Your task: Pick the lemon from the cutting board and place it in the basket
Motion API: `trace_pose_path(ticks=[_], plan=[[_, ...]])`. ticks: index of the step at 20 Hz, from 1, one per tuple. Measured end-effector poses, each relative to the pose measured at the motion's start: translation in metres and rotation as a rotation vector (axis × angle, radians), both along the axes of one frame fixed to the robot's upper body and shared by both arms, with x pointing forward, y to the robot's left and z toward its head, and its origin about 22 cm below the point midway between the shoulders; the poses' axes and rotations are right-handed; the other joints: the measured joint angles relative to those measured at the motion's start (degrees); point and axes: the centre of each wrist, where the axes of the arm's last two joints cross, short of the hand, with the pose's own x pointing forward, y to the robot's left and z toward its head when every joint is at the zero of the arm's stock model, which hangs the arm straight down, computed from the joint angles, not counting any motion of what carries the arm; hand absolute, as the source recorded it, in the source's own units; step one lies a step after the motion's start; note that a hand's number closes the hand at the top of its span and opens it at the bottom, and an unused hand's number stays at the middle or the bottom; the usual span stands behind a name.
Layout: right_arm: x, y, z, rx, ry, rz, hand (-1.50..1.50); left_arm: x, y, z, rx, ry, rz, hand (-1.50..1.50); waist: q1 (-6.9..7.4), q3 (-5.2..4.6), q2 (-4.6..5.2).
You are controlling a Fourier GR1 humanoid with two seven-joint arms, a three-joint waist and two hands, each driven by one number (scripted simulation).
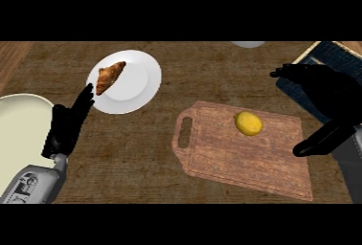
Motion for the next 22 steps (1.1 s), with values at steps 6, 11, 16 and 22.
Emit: trace_pose_path(ticks=[6,11,16,22], plan=[[0.004,-0.043,0.076,-0.441,-0.186,-0.110,-1.50,0.004,-0.001,0.001,-0.001,0.001,-0.017,0.00,0.71,0.00,0.34],[0.000,-0.046,0.099,-0.724,-0.230,-0.068,-1.50,0.006,-0.005,-0.002,-0.003,-0.001,-0.033,0.00,1.49,0.03,0.59],[-0.001,-0.051,0.098,-0.855,-0.246,-0.039,-1.50,0.010,-0.005,0.000,-0.002,-0.001,-0.037,0.00,1.88,0.07,0.62],[0.004,-0.063,0.079,-0.904,-0.262,-0.050,-1.50,0.009,0.000,-0.002,0.003,0.001,-0.040,0.00,2.08,0.07,0.54]])
